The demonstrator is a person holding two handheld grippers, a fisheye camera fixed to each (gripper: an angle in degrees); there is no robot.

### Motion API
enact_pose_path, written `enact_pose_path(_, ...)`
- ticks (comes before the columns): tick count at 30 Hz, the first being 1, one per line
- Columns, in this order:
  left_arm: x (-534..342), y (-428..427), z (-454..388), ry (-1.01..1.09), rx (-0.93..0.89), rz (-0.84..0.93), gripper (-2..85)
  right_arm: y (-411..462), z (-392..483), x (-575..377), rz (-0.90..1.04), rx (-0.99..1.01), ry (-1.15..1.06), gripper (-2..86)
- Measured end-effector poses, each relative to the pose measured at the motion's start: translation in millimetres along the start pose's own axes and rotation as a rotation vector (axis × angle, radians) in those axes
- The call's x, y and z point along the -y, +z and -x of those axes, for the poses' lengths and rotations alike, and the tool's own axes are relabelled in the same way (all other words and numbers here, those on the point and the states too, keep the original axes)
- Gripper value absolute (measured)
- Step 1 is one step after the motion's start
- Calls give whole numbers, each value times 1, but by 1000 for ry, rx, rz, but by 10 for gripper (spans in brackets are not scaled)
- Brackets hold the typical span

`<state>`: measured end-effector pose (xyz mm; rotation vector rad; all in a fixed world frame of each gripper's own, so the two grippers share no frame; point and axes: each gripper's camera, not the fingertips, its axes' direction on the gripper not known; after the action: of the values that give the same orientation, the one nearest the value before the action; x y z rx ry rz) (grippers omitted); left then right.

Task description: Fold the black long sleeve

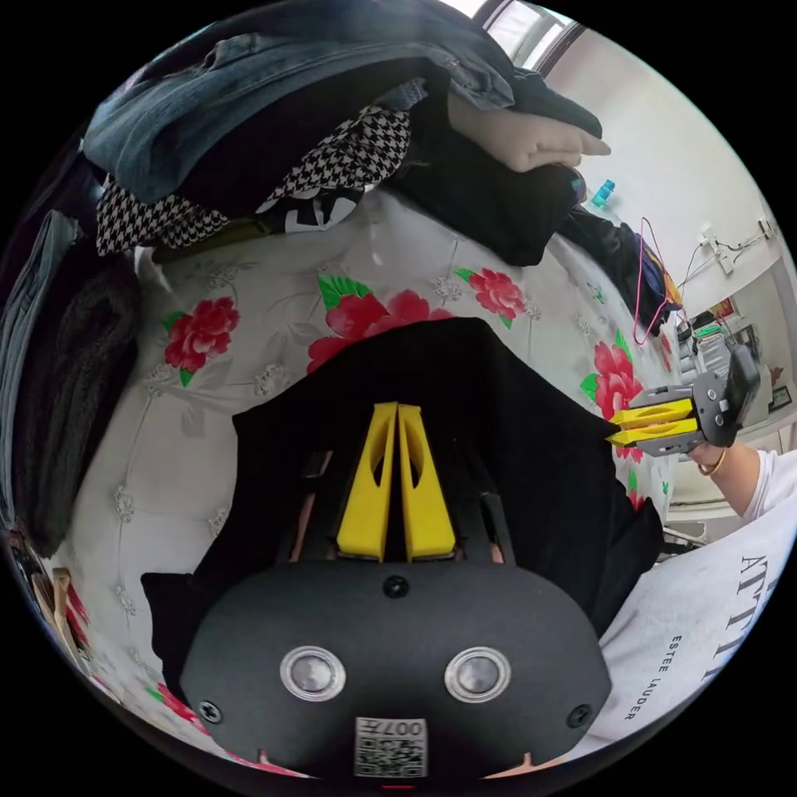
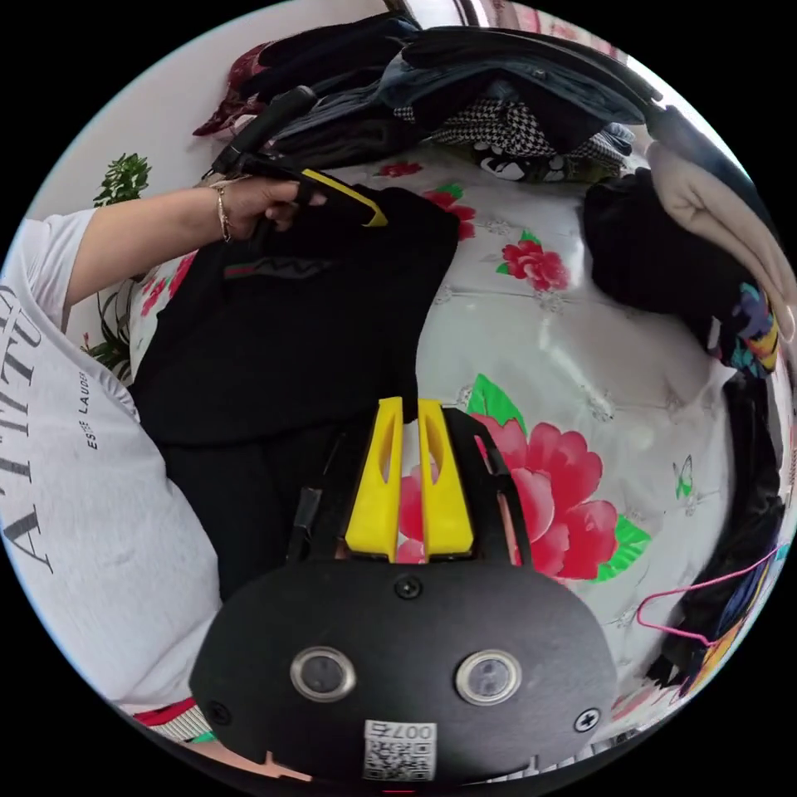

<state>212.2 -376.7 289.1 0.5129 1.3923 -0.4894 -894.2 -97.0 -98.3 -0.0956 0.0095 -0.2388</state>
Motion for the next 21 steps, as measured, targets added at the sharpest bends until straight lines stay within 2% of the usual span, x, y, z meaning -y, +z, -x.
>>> enact_pose_path(4,-12,-12,12,-146,-106,-29,-4,-3,-8,-6,-32,65,170,30)
enact_pose_path(8,-67,-79,1,-155,-51,-169,10,-33,14,0,-175,31,116,40)
enact_pose_path(11,-133,-119,-21,-156,10,-184,22,-21,38,8,-148,70,49,43)
enact_pose_path(16,-243,-154,-69,-144,92,-72,33,10,80,18,-88,152,-12,45)
enact_pose_path(21,-330,-165,-115,-226,85,5,31,20,112,9,-38,172,-40,44)
